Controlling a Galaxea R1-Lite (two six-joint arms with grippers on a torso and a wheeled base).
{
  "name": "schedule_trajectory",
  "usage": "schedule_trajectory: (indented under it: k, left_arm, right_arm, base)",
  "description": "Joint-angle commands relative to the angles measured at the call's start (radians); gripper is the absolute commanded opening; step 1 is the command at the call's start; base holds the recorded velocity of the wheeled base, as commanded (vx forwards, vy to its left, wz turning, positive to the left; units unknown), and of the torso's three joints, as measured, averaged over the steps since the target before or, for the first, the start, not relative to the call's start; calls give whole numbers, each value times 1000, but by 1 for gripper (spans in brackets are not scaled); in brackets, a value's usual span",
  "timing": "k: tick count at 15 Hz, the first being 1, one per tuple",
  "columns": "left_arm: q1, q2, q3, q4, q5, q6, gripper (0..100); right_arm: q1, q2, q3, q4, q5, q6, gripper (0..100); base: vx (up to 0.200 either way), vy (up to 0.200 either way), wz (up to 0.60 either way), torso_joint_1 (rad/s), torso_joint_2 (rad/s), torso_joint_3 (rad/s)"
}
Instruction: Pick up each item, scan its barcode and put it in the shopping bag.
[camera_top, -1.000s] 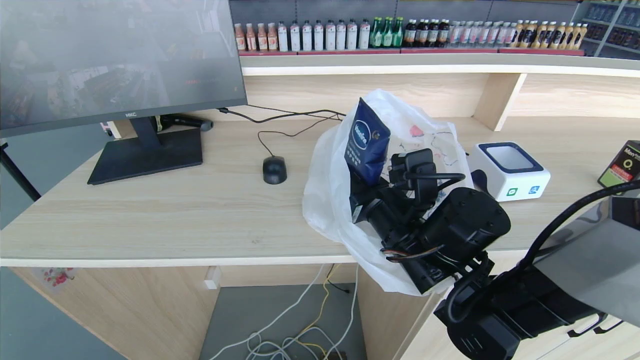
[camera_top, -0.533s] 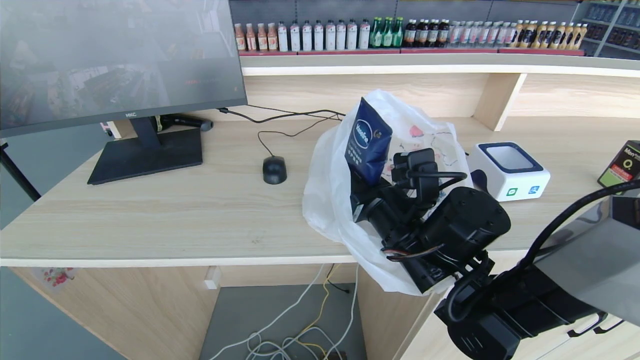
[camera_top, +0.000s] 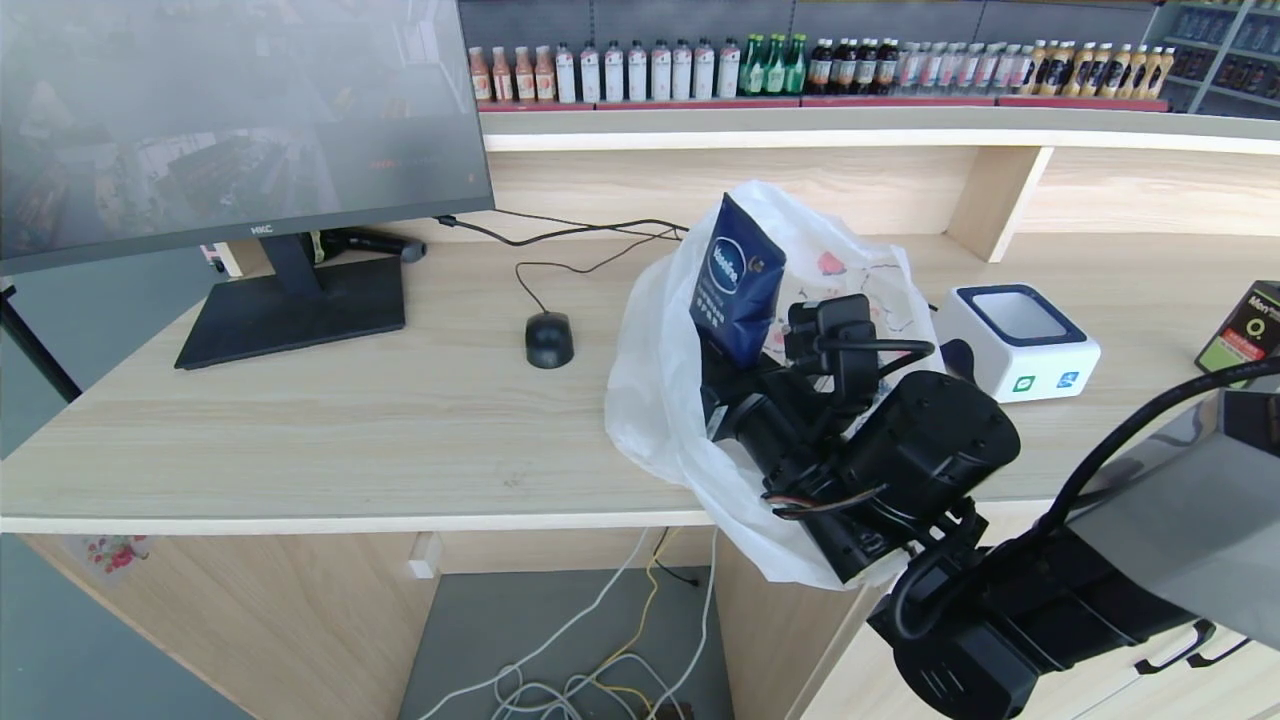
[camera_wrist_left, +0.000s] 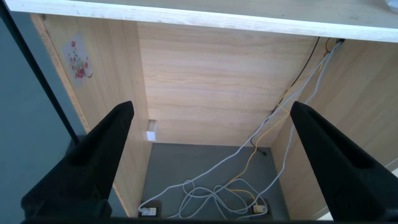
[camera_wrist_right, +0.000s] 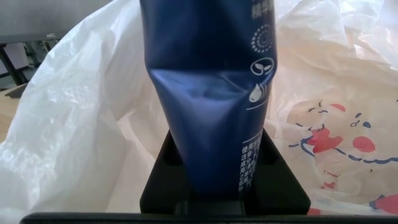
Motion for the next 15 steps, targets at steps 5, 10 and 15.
schedule_trajectory:
  k: [5,10,15]
  left_arm:
    - [1,0,0,0,0,0,100]
    - [1,0,0,0,0,0,100]
    - [1,0,0,0,0,0,100]
  right_arm:
    - [0,-4,-10,-3,0,4,100]
    - [0,-2,-10,-3,-2,4,100]
    - [2,-16,-11,-3,-2,4,100]
  base:
    - [0,0,0,0,0,0]
    - [0,0,0,0,0,0]
    - [0,0,0,0,0,0]
